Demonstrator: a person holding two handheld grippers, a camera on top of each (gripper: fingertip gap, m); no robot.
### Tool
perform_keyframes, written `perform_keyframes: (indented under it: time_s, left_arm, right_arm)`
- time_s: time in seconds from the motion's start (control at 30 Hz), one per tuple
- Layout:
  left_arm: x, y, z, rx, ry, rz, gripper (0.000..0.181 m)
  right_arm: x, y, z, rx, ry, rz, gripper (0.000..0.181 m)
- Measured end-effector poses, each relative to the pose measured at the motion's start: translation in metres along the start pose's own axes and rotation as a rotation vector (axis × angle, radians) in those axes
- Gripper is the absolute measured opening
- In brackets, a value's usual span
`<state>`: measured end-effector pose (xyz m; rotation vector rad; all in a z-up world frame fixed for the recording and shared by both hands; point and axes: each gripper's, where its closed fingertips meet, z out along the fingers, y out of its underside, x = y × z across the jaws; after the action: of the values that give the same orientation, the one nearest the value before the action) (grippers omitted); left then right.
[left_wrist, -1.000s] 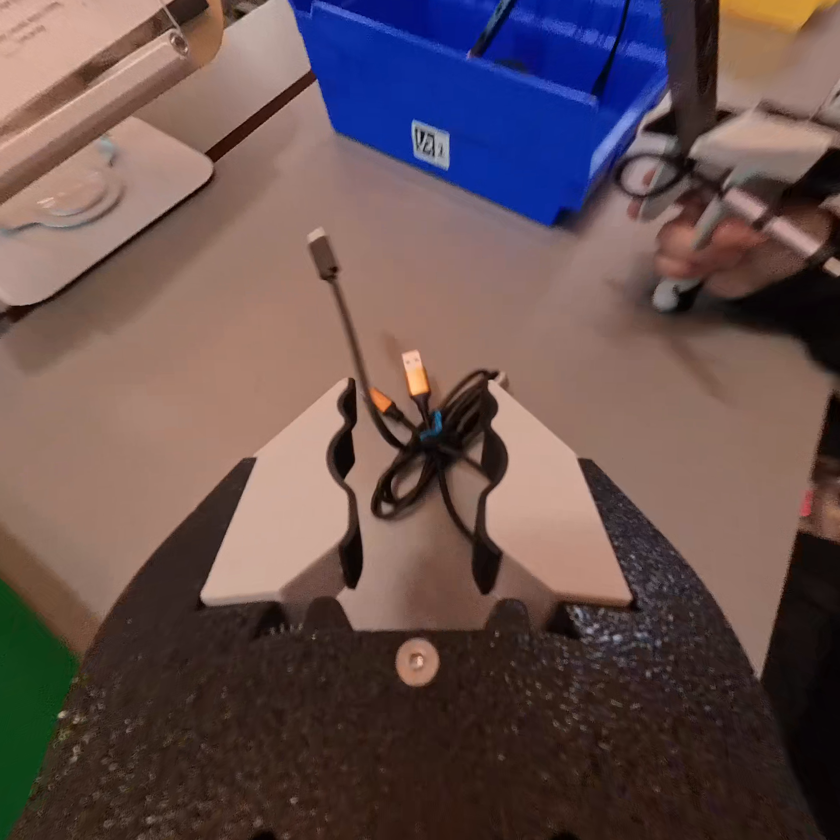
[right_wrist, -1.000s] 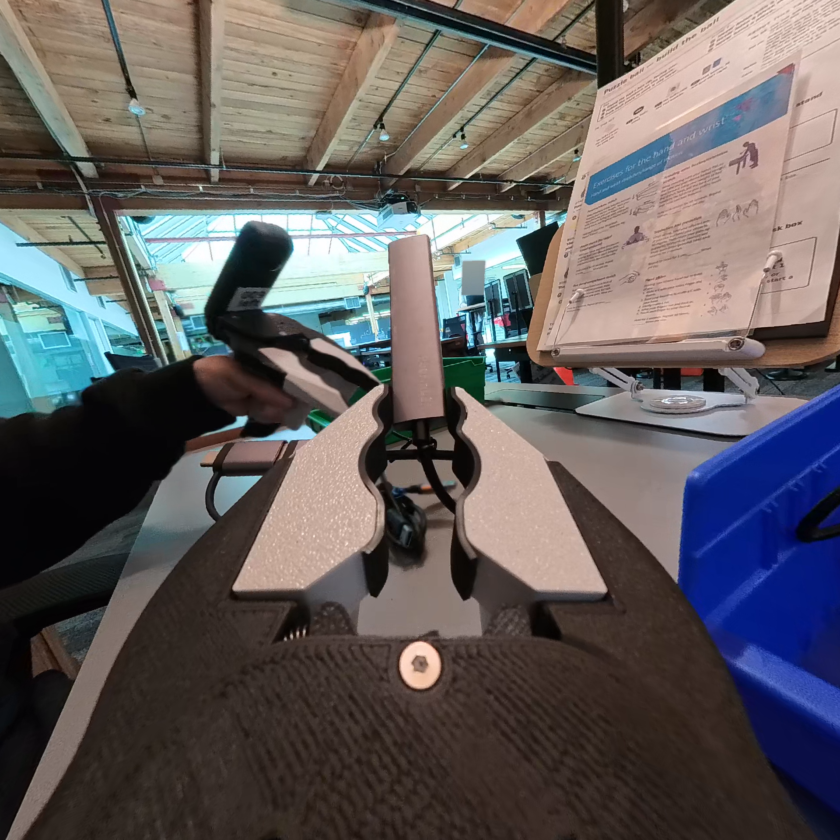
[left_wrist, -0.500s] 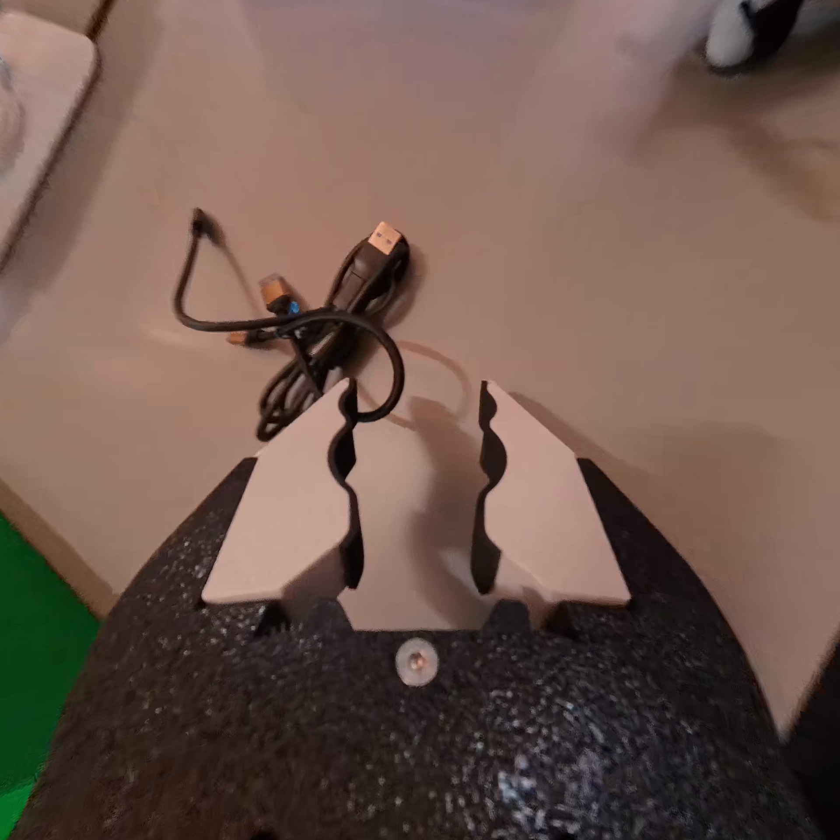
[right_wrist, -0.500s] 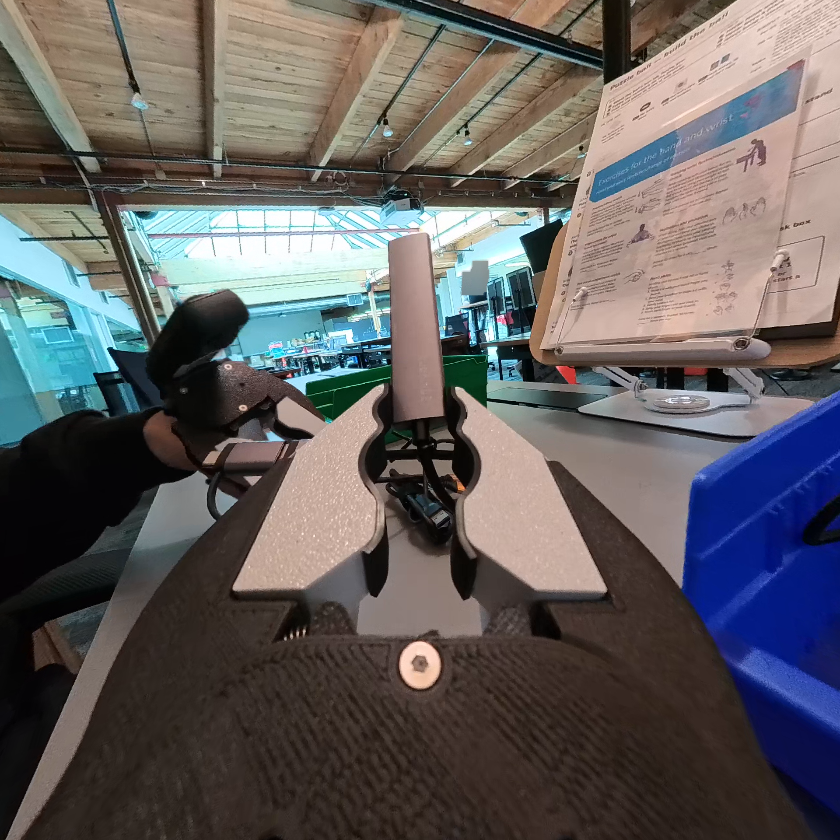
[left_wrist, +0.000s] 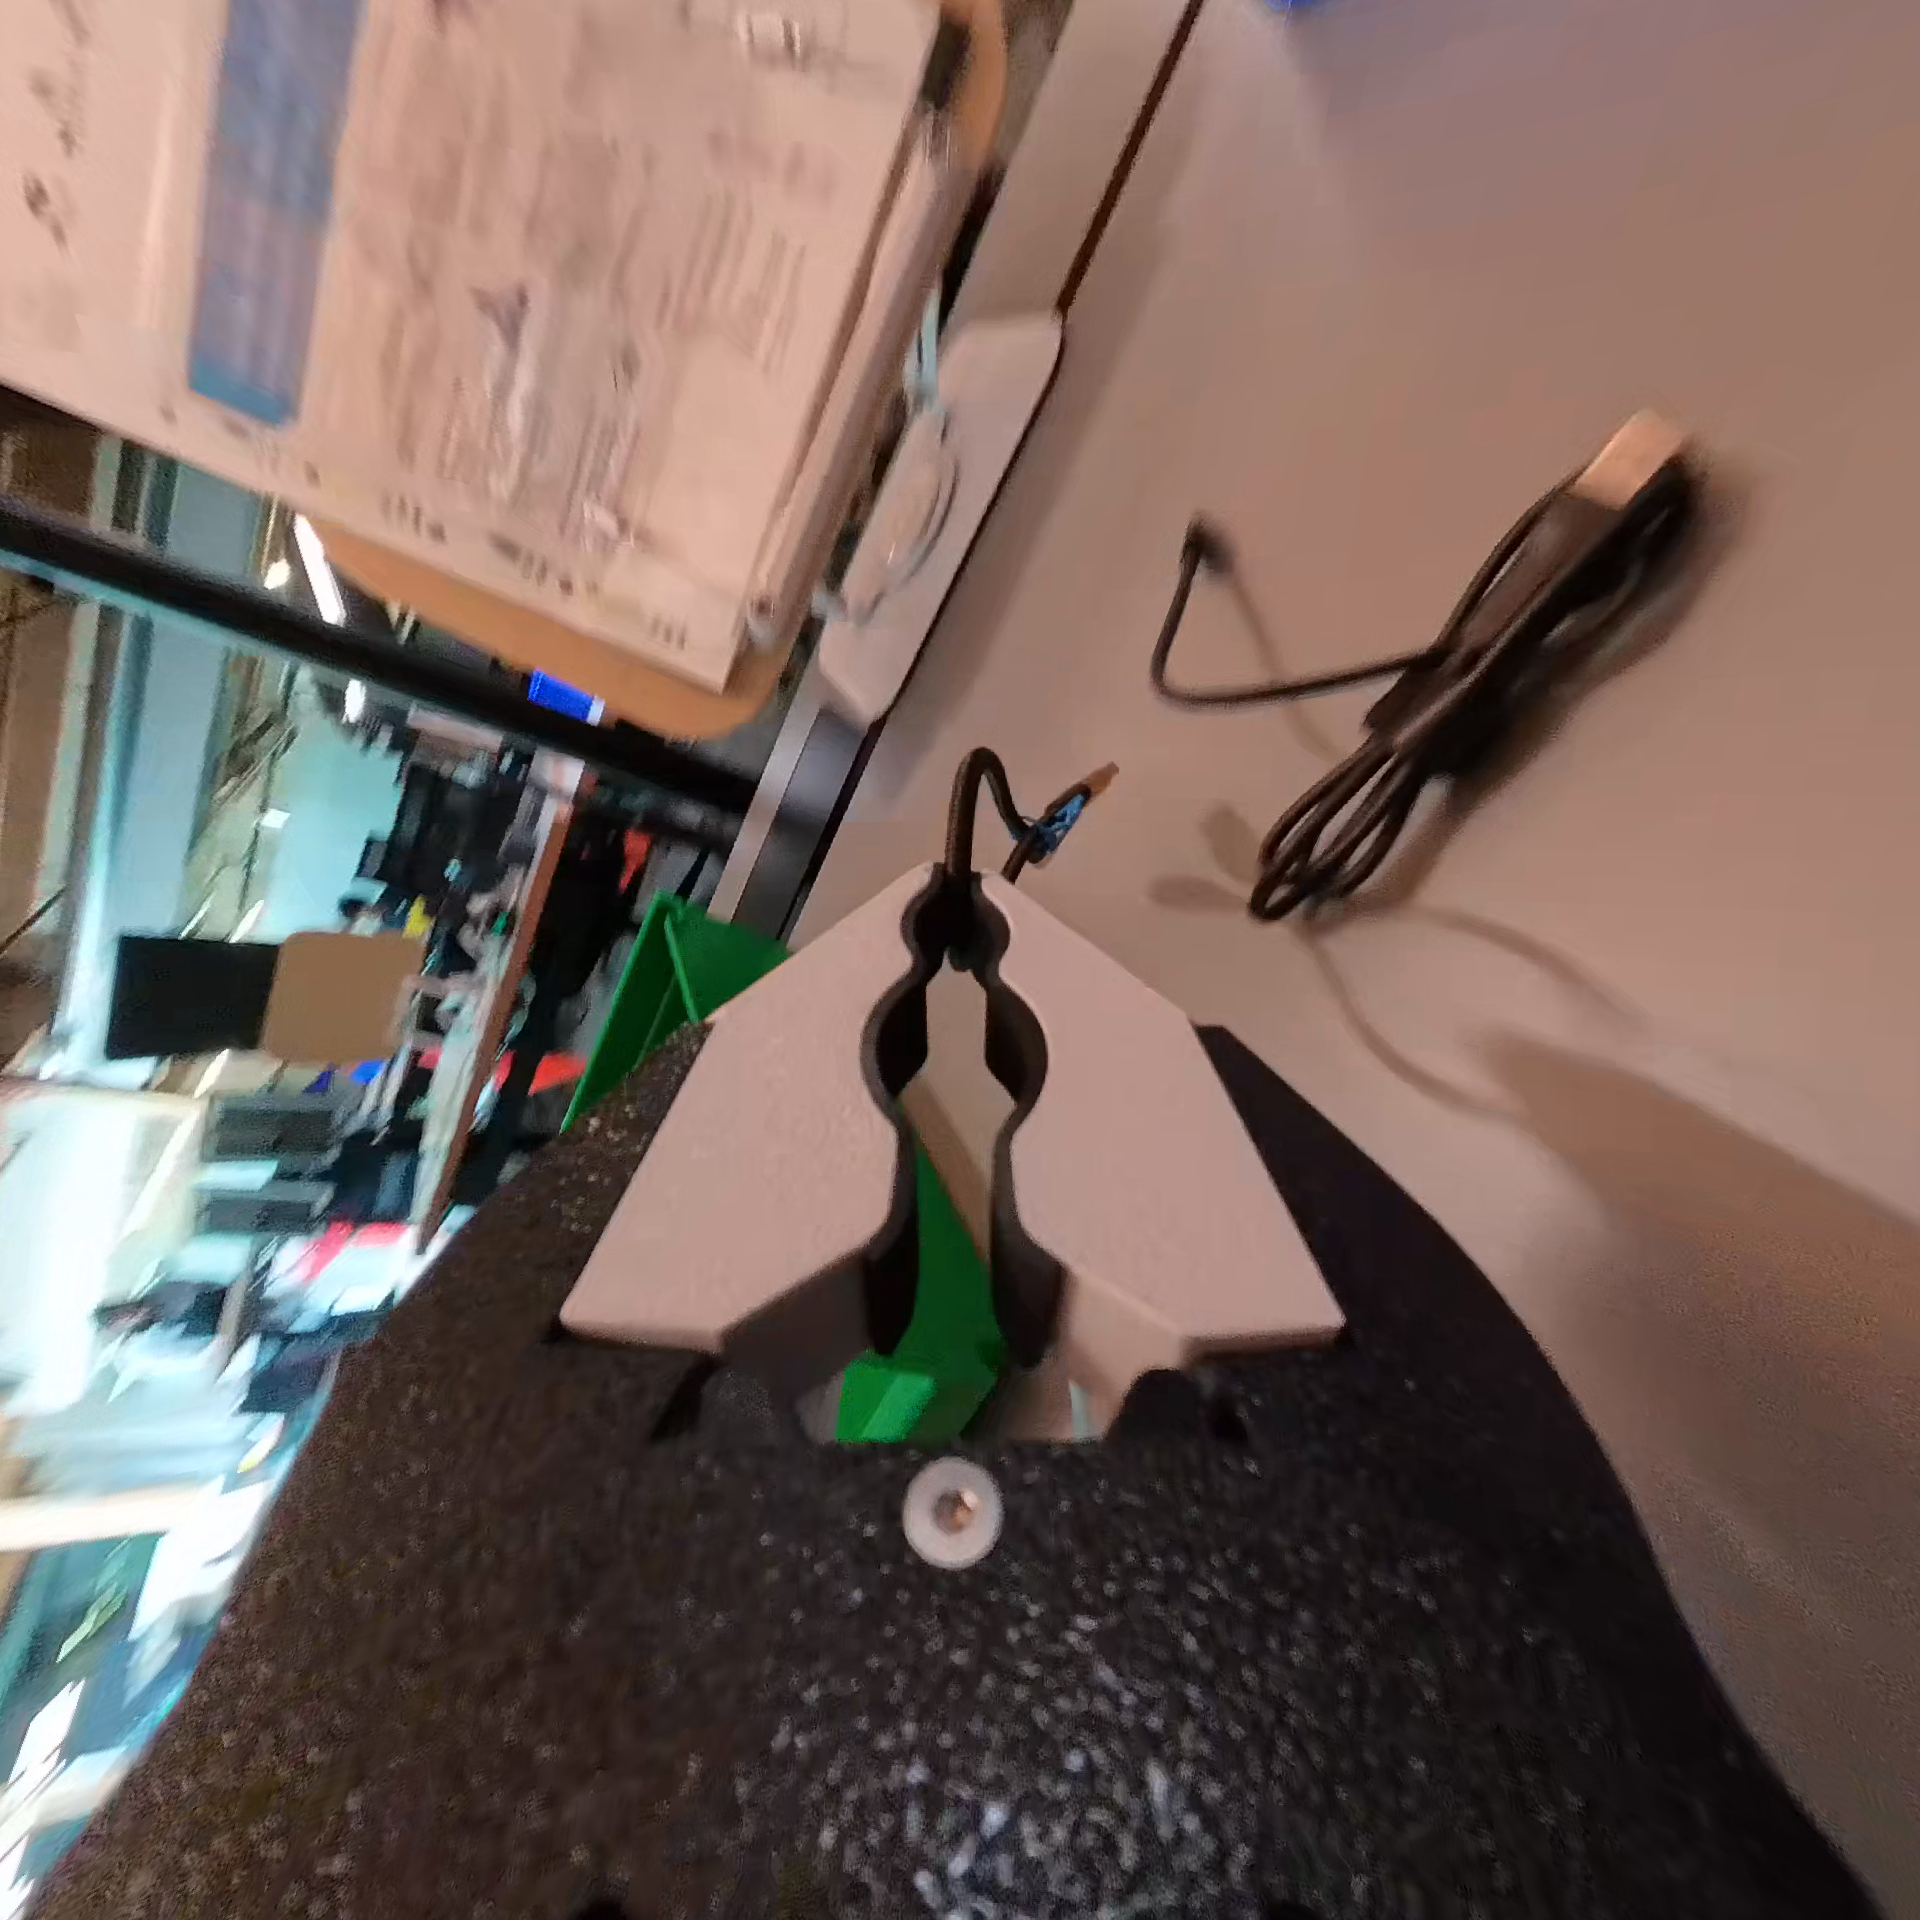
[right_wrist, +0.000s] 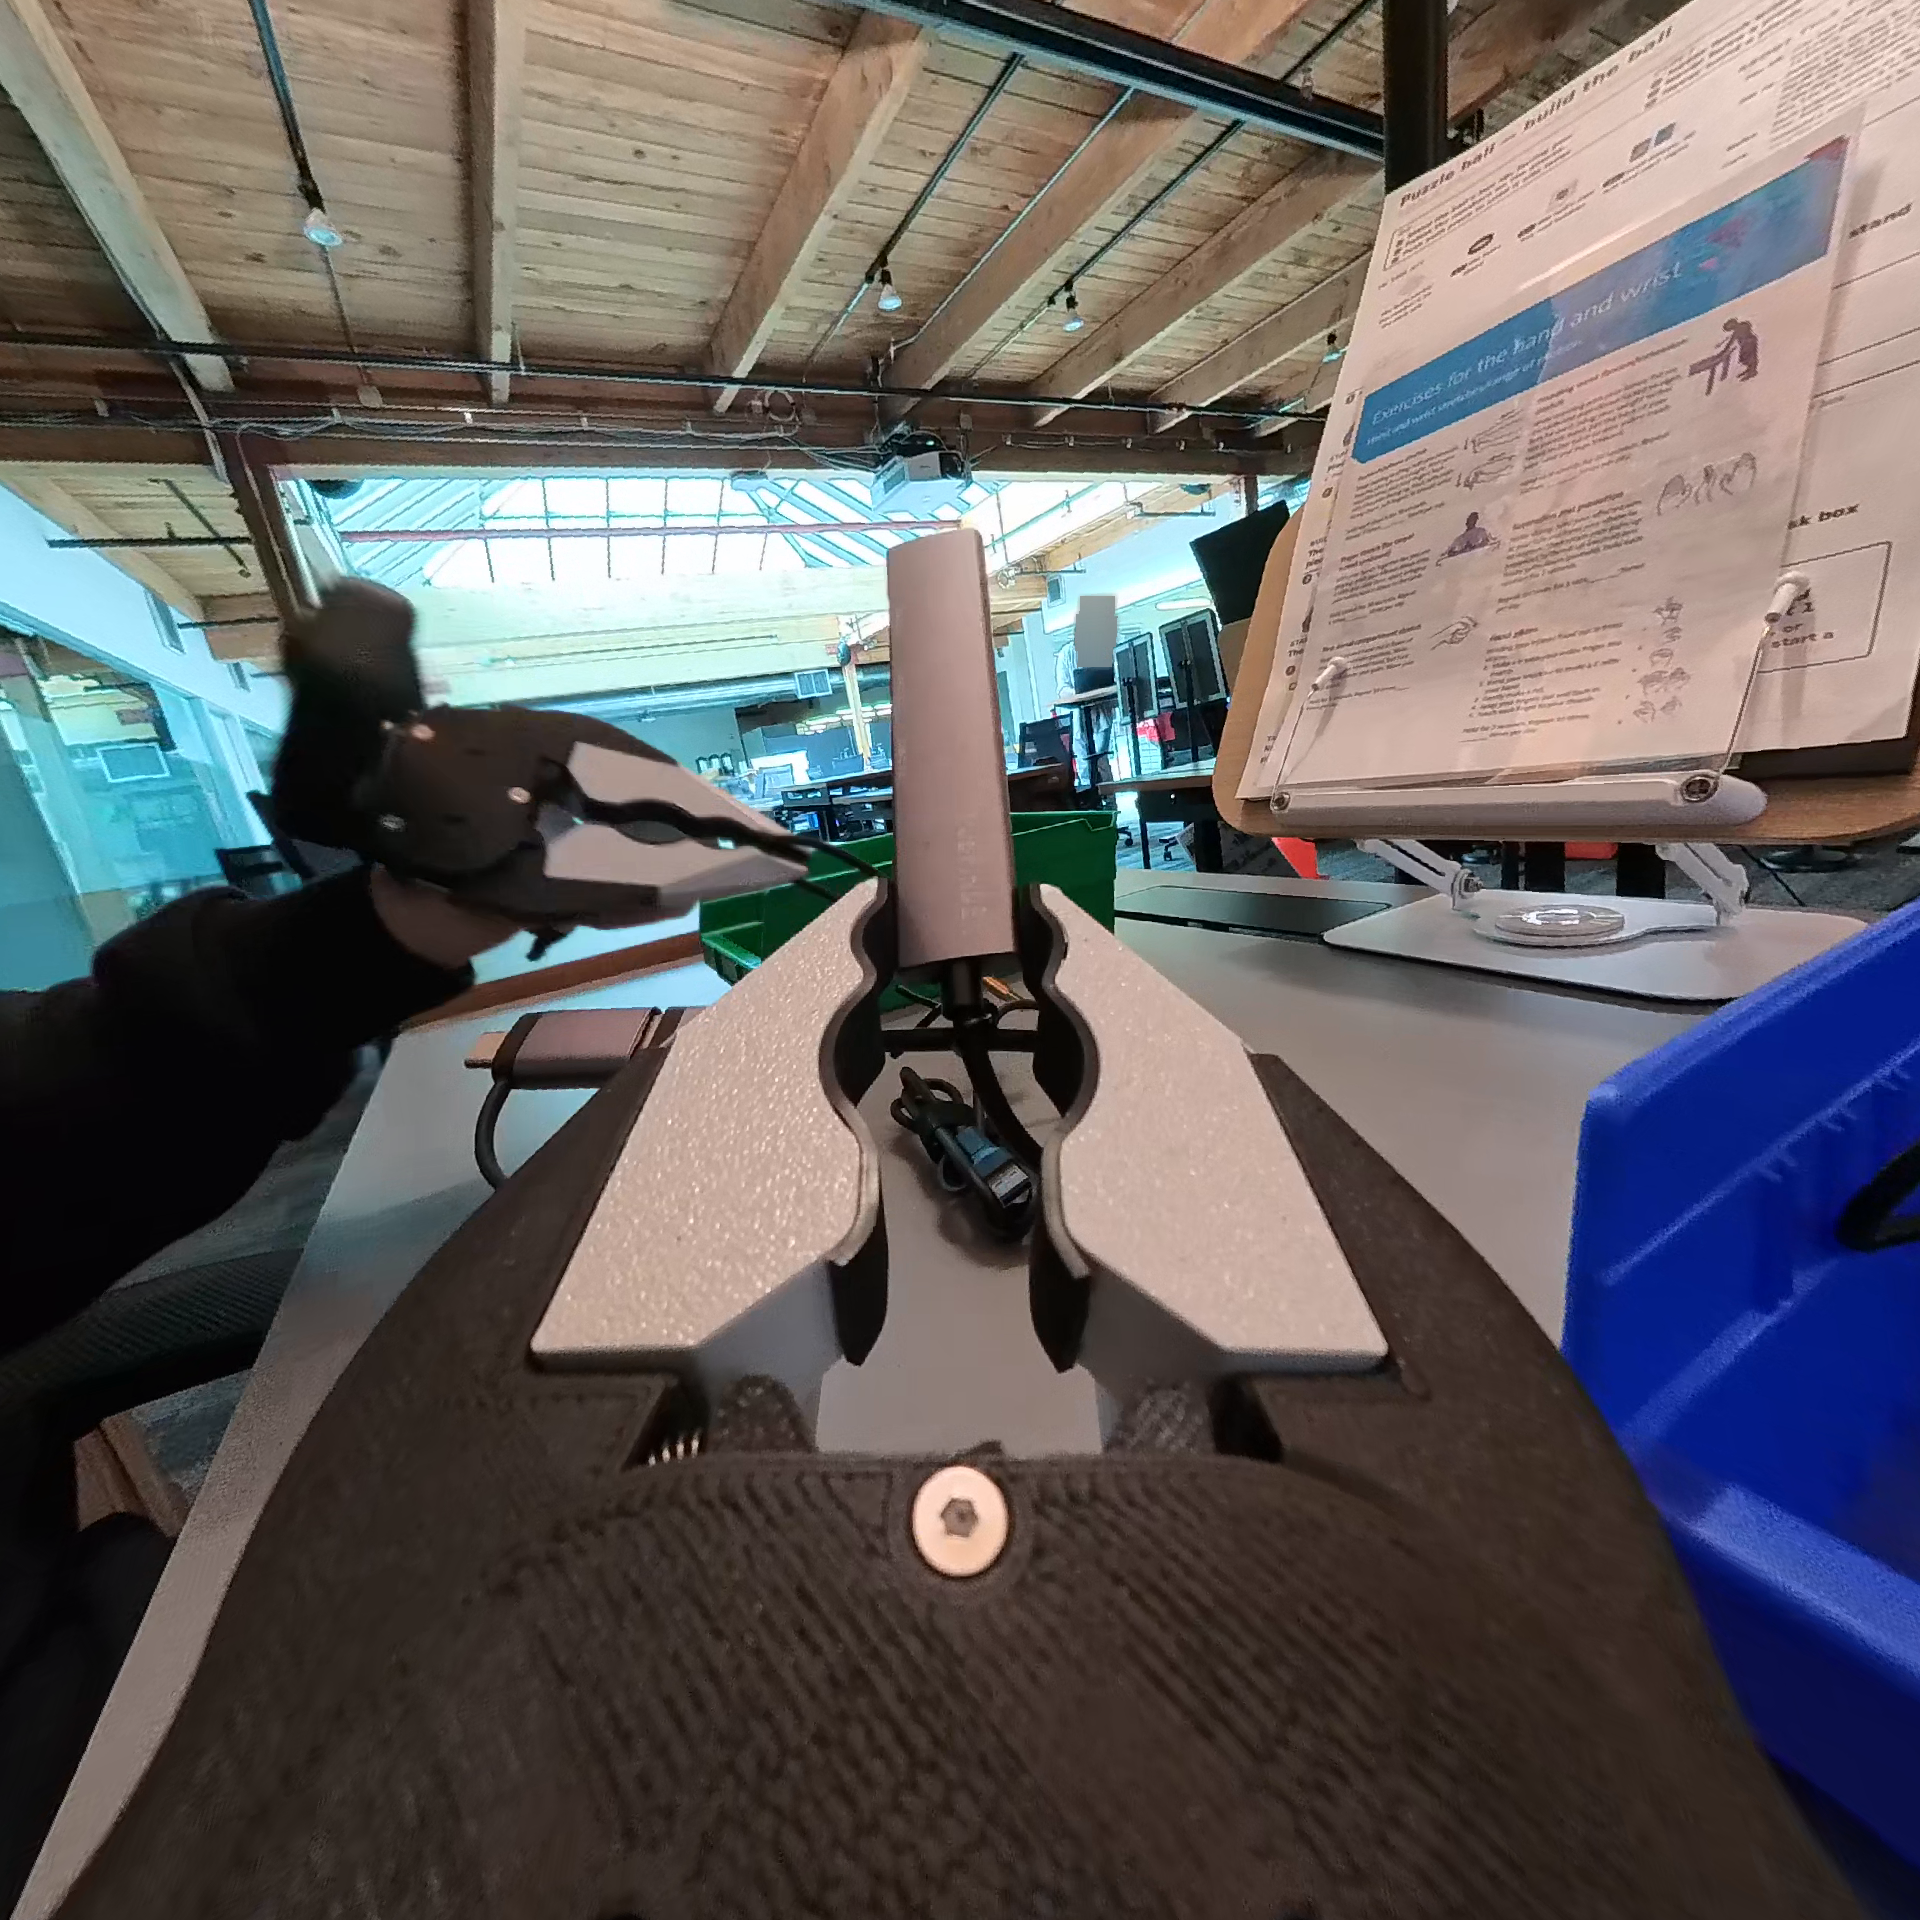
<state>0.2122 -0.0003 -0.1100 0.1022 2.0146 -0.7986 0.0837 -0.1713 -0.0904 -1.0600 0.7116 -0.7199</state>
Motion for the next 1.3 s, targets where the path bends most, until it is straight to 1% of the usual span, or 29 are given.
perform_keyframes:
  time_s: [0.07,0.13,0.17,0.2,0.27,0.33,0.4,0.47,0.5,0.53,0.57,0.6,0.67,0.73,0.77,0.87,0.97,1.07,1.23,1.3]
  left_arm:
    - [0.005,-0.027,-0.02,0.151,0.067,-0.073,0.0]
    - [0.027,-0.058,-0.046,0.36,0.212,-0.112,0.0]
    - [0.043,-0.065,-0.057,0.434,0.287,-0.094,0.0]
    - [0.061,-0.065,-0.065,0.462,0.369,-0.062,0.0]
    - [0.097,-0.052,-0.075,0.48,0.522,-0.016,0.0]
    - [0.123,-0.039,-0.085,0.481,0.654,-0.039,0.0]
    - [0.137,-0.026,-0.092,0.468,0.741,-0.061,0.0]
    - [0.15,-0.011,-0.097,0.416,0.838,-0.072,0.001]
    - [0.158,-0.004,-0.102,0.384,0.905,-0.083,0.004]
    - [0.162,0.0,-0.104,0.357,0.943,-0.101,0.011]
    - [0.163,0.002,-0.106,0.342,0.964,-0.124,0.023]
    - [0.162,0.002,-0.107,0.331,0.98,-0.149,0.03]
    - [0.157,-0.004,-0.106,0.313,0.986,-0.22,0.036]
    - [0.147,-0.02,-0.098,0.297,0.938,-0.309,0.035]
    - [0.142,-0.027,-0.09,0.265,0.89,-0.356,0.031]
    - [0.142,-0.037,-0.06,0.096,0.746,-0.456,0.031]
    - [0.164,-0.043,-0.041,-0.009,0.705,-0.441,0.027]
    - [0.178,-0.039,-0.025,-0.1,0.66,-0.409,0.024]
    - [0.177,-0.039,-0.018,-0.147,0.624,-0.457,0.019]
    - [0.173,-0.038,-0.016,-0.161,0.604,-0.486,0.022]
  right_arm:
    - [0.0,0.0,0.0,0.001,0.002,0.002,0.022]
    - [0.001,0.0,0.0,0.003,0.003,0.002,0.022]
    - [0.001,0.0,0.0,0.004,0.003,0.003,0.022]
    - [0.001,0.0,0.0,0.004,0.002,0.002,0.022]
    - [0.0,0.0,0.0,0.003,0.001,0.0,0.022]
    - [0.0,-0.001,0.0,0.004,0.001,-0.003,0.022]
    - [0.0,0.0,0.0,0.003,0.0,-0.003,0.022]
    - [0.0,0.0,0.0,0.001,-0.001,-0.003,0.022]
    - [0.0,0.0,0.0,0.001,0.0,-0.003,0.023]
    - [0.0,0.0,0.0,0.002,-0.001,-0.003,0.023]
    - [0.0,0.0,0.0,0.002,0.0,-0.003,0.023]
    - [-0.001,0.0,0.0,0.002,0.0,-0.003,0.022]
    - [0.0,0.0,0.0,0.002,0.0,-0.004,0.022]
    - [-0.001,0.0,0.0,0.001,-0.001,-0.004,0.023]
    - [-0.001,0.0,0.0,0.0,-0.002,-0.004,0.022]
    - [-0.001,0.0,0.0,-0.002,-0.004,-0.005,0.022]
    - [-0.001,0.0,0.0,0.0,-0.004,-0.005,0.022]
    - [-0.001,-0.001,-0.001,0.004,-0.004,-0.007,0.022]
    - [-0.002,0.001,0.0,-0.006,-0.011,-0.004,0.022]
    - [-0.002,0.001,0.0,-0.006,-0.012,-0.003,0.022]
